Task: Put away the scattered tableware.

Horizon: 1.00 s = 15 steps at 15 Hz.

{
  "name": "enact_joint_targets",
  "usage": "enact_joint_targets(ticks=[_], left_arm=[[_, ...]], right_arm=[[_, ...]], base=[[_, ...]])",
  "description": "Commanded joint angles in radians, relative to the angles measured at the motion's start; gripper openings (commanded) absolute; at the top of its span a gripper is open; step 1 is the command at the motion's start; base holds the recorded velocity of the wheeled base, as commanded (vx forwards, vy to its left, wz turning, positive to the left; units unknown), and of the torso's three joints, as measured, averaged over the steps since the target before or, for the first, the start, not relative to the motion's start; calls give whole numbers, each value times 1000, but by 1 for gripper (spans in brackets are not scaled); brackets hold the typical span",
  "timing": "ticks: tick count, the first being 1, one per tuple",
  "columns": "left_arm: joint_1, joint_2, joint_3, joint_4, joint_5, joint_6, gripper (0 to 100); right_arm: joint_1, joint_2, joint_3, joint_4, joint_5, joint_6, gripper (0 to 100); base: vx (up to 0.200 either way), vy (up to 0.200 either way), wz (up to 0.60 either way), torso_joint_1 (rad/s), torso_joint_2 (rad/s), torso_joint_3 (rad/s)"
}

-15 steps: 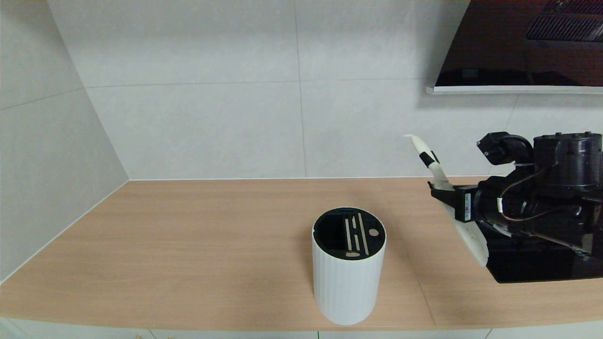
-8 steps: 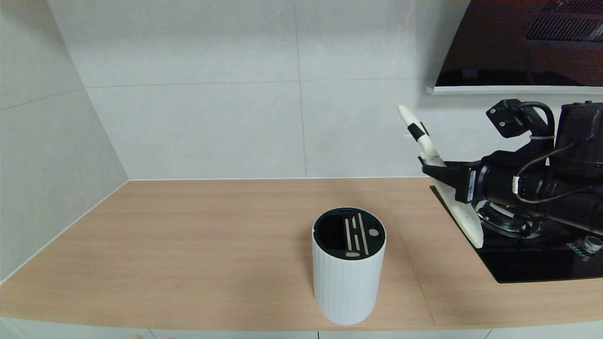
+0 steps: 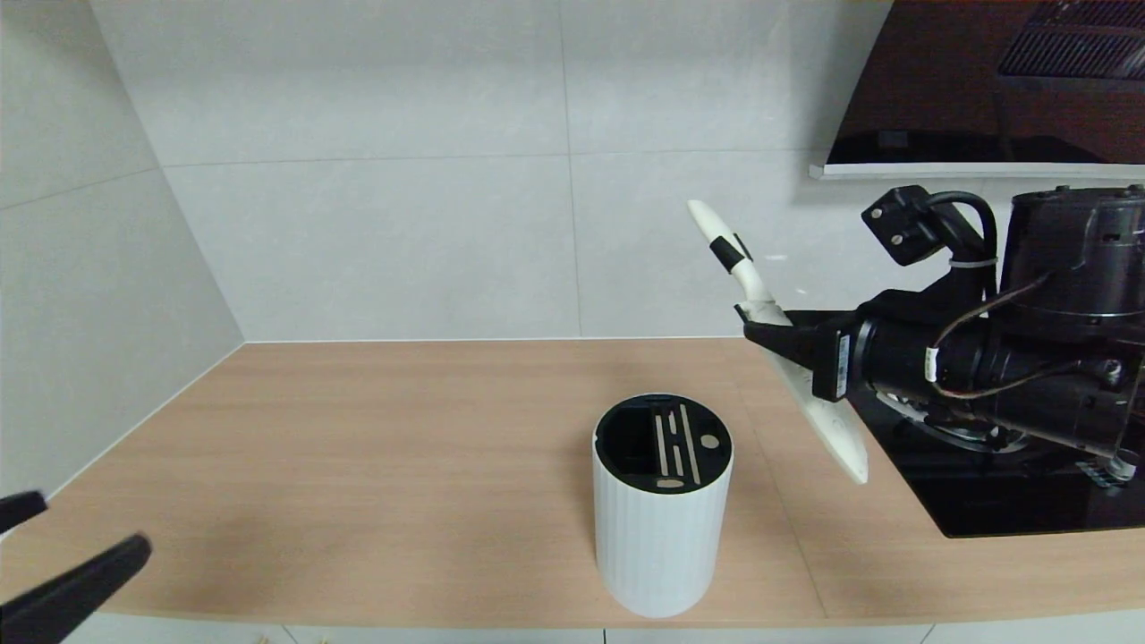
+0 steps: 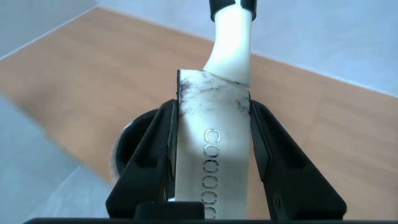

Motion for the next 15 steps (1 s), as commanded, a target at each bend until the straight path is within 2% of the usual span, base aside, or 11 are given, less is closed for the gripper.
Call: enact_joint_targets(ticks=[1,2,3,5,7,8,9,11,12,15], left_arm=[[-159,438,-164,-131,-32,-139,100],[-220,506,-197,-154,-35,-249,100],[-258,559,-219,-188,-36,-308,100],[-306,664,-248,-301,-52,-363,100],[-352,746,-293,-390,-73,-452,100],[-398,794,-325,-448,-76,-546,100],[-427,820,-331,-493,-76,-601,100],[-455,843,-313,-583,-72,-676,100],[-456,851,-309,-619,-72,-697,100],[-473,884,-313,-672,-58,-697,100]], right_arm=[[24,6,14,-3,1,0,0],[31,3,14,-3,3,0,0],[46,3,16,-2,-5,0,0],[58,0,14,-2,-11,0,0],[95,0,11,3,-43,0,0],[139,2,9,3,-103,0,0],[173,5,9,3,-137,0,0],[213,8,11,3,-167,1,0],[219,6,13,3,-170,4,0],[264,28,8,0,-190,8,0]], base=[[0,0,0,0,0,0],[0,0,0,0,0,0],[0,0,0,0,0,0],[0,0,0,0,0,0],[0,0,0,0,0,0],[0,0,0,0,0,0],[0,0,0,0,0,0],[0,0,0,0,0,0],[0,0,0,0,0,0],[0,0,0,0,0,0]])
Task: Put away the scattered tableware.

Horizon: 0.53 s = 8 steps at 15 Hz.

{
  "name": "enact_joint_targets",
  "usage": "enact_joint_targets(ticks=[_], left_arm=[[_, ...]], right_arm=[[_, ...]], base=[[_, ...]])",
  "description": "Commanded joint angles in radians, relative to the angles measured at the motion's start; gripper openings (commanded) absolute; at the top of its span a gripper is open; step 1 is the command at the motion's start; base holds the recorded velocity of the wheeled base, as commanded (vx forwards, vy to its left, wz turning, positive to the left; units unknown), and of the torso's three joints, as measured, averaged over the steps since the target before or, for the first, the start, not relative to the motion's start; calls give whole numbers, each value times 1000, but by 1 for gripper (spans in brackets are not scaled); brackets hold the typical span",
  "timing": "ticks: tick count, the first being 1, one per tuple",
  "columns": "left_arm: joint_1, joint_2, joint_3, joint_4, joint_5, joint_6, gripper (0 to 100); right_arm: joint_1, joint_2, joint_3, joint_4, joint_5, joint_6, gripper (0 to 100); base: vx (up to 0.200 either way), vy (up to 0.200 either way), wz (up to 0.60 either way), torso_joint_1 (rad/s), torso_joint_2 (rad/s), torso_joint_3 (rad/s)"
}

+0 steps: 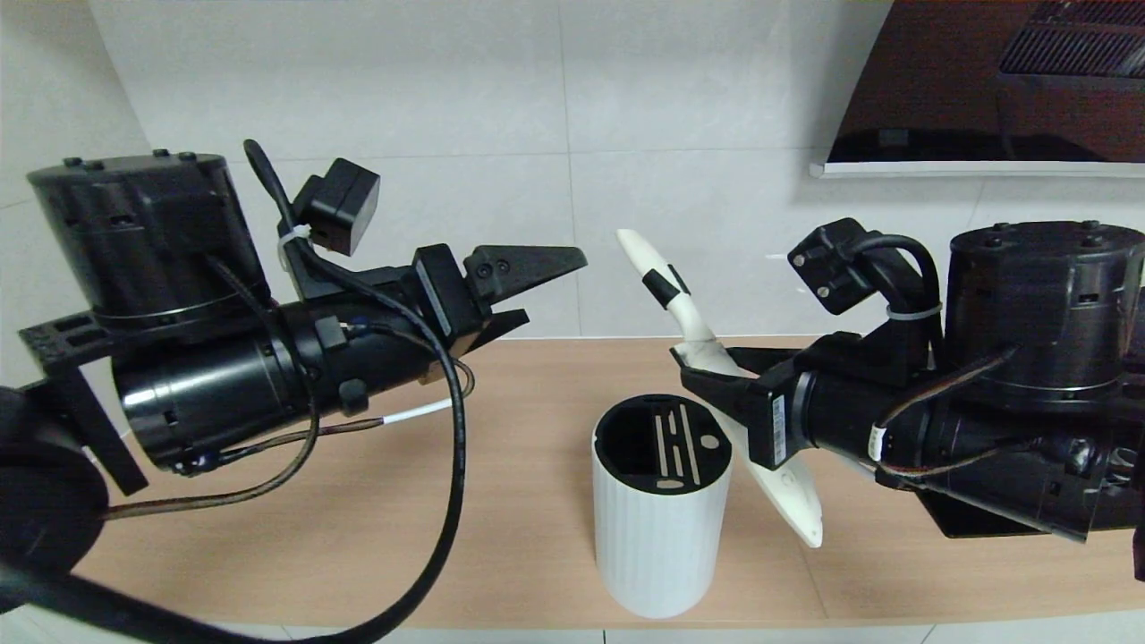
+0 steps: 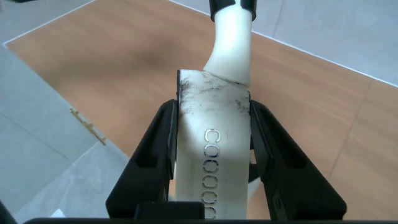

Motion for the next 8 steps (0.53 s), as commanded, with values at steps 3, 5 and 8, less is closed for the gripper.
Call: enact_joint_targets(ticks=[3,5,8], left_arm=[[-100,115,-13,-78,151,0,100],[-140,159,-16,-168,229,0,100],[-152,170,-15,-193,234,-2,100]], right_arm=[[30,49,-2,-18,-32,6,0],[53,64,-8,-27,-51,39,0],[67,84,-17,-28,-75,52,0]], base=[[0,0,0,0,0,0],[0,0,0,0,0,0],[0,0,0,0,0,0]])
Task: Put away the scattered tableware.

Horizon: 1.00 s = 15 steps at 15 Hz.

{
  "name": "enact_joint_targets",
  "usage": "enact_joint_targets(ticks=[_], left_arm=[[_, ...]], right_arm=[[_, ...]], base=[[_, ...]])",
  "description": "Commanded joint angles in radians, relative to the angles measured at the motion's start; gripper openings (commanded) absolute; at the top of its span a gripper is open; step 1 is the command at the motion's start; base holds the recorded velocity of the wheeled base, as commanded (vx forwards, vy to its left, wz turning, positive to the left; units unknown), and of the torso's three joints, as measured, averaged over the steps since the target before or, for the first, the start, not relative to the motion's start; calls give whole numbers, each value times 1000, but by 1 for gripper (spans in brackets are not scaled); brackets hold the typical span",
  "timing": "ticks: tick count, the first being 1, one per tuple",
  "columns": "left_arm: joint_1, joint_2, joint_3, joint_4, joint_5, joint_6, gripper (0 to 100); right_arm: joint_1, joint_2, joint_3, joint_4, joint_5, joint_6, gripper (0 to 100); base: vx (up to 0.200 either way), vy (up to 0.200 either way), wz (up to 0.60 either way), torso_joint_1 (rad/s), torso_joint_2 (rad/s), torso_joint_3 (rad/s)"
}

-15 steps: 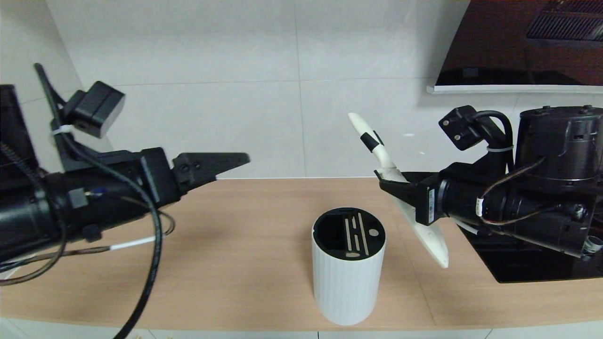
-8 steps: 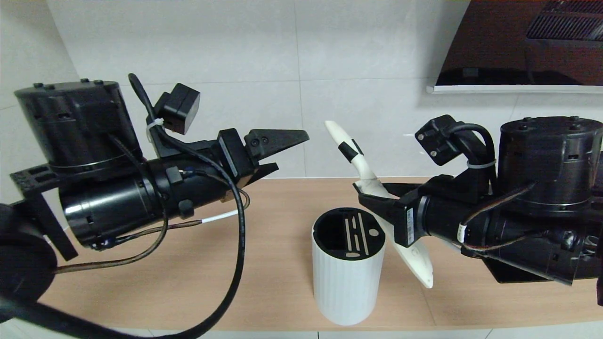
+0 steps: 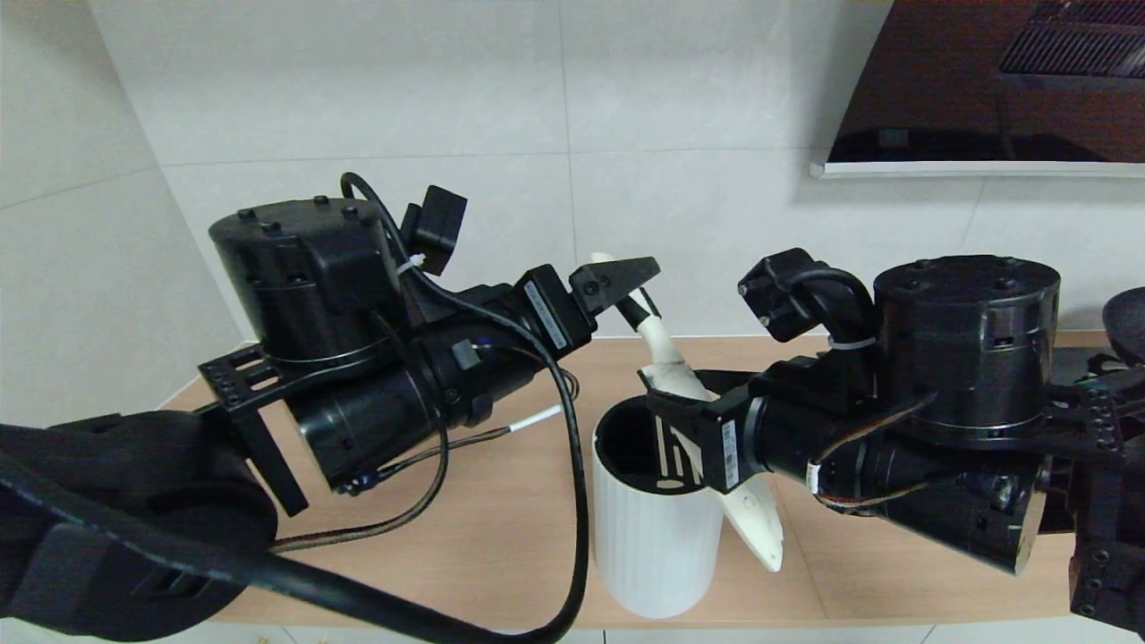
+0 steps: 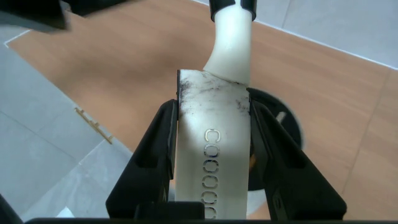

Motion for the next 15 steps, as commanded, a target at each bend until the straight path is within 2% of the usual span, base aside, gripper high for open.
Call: enact_joint_targets(ticks=[1,5,7,14,15], left_arm=[[-10,22,-1,1,-2,0,100],[-12,38,-10,1,7,-2,100],[-12,52,-16,1,32,-2,100],[-13,55,-11,2,32,-3,100],[-13,54,-11,1,32,-3,0]], right_arm=[[8,15,0,-3,-1,2,0],[33,8,12,-29,-3,2,0],[59,-4,31,-29,-4,0,0],[72,-17,35,-29,-4,0,0],[72,-15,35,-29,-4,0,0]], base=[[0,0,0,0,0,0],[0,0,0,0,0,0],[0,0,0,0,0,0],[0,0,0,0,0,0],[0,0,0,0,0,0]])
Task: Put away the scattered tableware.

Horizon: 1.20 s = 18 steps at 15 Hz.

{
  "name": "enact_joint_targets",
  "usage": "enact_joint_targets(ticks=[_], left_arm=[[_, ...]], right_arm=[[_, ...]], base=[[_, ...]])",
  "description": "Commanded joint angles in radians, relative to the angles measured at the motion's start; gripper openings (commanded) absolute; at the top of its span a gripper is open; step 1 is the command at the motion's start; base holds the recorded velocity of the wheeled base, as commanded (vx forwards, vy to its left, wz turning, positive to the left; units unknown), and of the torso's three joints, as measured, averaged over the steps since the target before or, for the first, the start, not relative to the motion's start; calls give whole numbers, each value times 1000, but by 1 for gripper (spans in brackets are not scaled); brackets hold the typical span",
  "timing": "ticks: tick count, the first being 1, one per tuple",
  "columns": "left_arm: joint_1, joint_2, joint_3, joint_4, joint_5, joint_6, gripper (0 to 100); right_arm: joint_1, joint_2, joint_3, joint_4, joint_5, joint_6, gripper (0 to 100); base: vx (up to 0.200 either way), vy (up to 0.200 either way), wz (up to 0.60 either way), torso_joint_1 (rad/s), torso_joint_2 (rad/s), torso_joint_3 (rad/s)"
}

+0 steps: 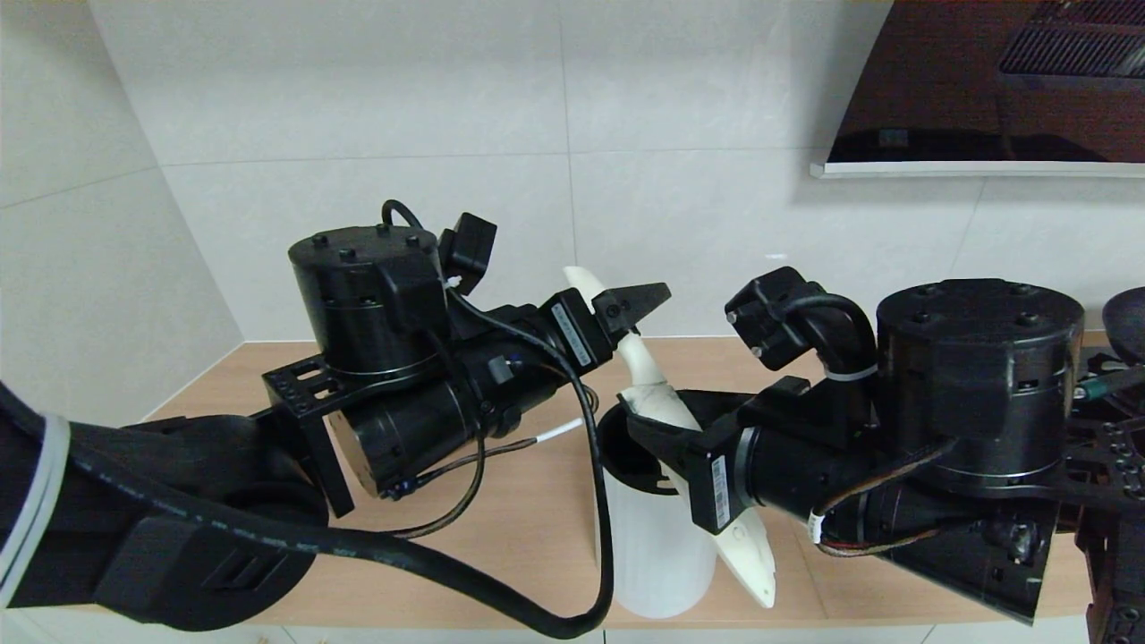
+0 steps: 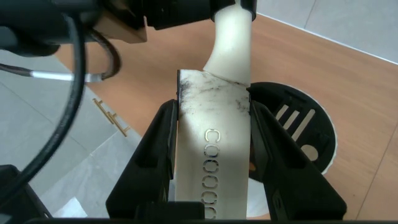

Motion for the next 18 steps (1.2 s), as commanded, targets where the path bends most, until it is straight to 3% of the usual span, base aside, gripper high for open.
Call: enact_joint_targets(ticks=[1,17,18], left_arm=[[0,-3,0,0,2,-1,0],[-20,-25,12,-2,-1,1,0],[-20,-34,12,0,0,3,0]], right_arm=[[1,-1,0,-1,2,0,0],[-1,5,19,-51,2,0,0],[-1,5,20,-53,3,1,100]], base=[[0,0,0,0,0,0],[0,0,0,0,0,0],[0,0,0,0,0,0]])
